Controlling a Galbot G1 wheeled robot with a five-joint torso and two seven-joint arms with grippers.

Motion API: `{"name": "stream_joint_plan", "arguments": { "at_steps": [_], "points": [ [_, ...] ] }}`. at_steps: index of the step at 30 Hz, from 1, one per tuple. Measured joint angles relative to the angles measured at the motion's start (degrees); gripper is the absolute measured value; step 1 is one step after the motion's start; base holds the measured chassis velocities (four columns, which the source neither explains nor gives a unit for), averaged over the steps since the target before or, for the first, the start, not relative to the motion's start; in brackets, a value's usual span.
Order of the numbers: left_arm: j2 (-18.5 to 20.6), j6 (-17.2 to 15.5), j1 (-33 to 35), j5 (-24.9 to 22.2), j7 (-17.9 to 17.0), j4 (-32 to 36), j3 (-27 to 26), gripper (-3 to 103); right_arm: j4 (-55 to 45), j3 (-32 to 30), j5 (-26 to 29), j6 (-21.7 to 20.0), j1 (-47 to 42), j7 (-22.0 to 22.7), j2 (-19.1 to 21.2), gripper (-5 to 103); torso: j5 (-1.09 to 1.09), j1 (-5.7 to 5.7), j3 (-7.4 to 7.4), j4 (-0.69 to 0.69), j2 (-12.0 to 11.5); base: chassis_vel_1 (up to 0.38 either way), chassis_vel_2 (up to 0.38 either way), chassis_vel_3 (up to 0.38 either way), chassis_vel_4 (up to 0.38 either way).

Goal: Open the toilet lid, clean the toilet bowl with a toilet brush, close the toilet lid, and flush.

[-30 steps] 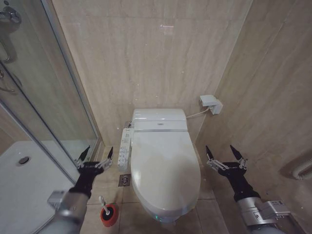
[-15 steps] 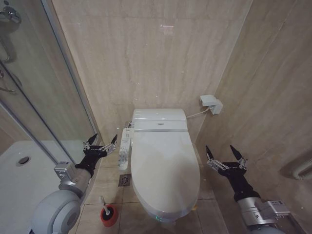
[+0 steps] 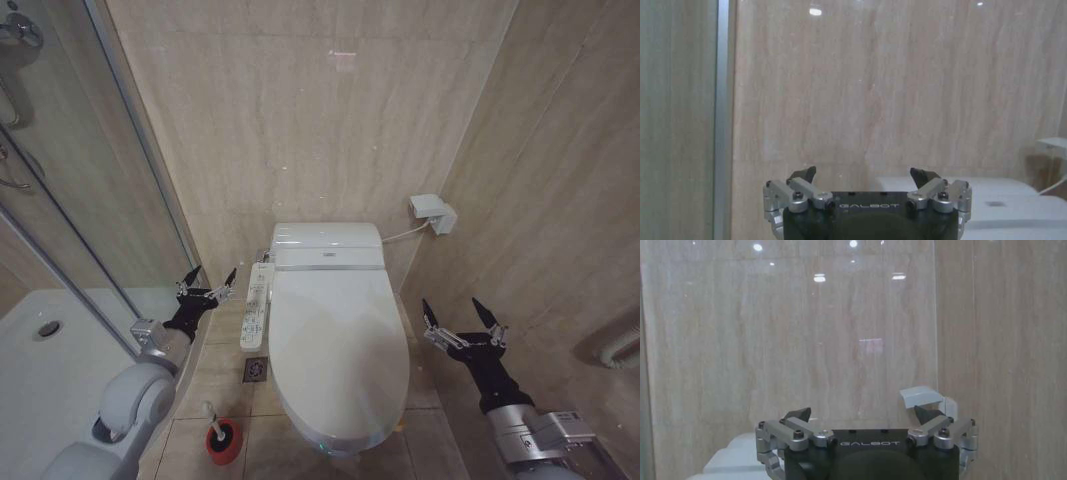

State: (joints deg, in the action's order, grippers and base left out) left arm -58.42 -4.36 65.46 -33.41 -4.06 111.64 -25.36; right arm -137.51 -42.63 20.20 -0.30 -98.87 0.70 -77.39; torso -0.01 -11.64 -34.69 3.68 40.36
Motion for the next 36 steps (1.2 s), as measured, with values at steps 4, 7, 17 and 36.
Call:
{"name": "stream_joint_plan", "arguments": {
  "at_steps": [4,7,17,36],
  "points": [
    [0.2,0.9,-0.4,0.0,0.3,-0.9,0.2,96,0.0,0.0,0.0,0.0,0.0,0.0,0.0,100,0.01,0.00,0.00,-0.01,0.0,0.000,0.000,0.000,0.000],
    [0.2,1.1,-0.5,0.0,0.4,-1.2,0.3,96,0.0,0.0,0.0,0.0,0.0,0.0,0.0,100,0.02,0.01,0.00,-0.02,0.0,0.000,0.000,0.000,0.000],
    [0.8,5.4,-5.3,0.6,3.1,-8.6,2.7,96,0.0,0.0,0.0,0.0,0.0,0.0,0.0,100,0.02,0.01,0.00,-0.01,0.0,0.000,0.000,0.000,0.000],
    [2.4,9.9,-14.2,-0.2,5.6,-20.7,7.8,96,0.0,0.0,0.0,0.0,0.0,0.0,0.0,100,0.02,0.01,0.00,-0.01,0.0,0.000,0.000,0.000,0.000]
  ]
}}
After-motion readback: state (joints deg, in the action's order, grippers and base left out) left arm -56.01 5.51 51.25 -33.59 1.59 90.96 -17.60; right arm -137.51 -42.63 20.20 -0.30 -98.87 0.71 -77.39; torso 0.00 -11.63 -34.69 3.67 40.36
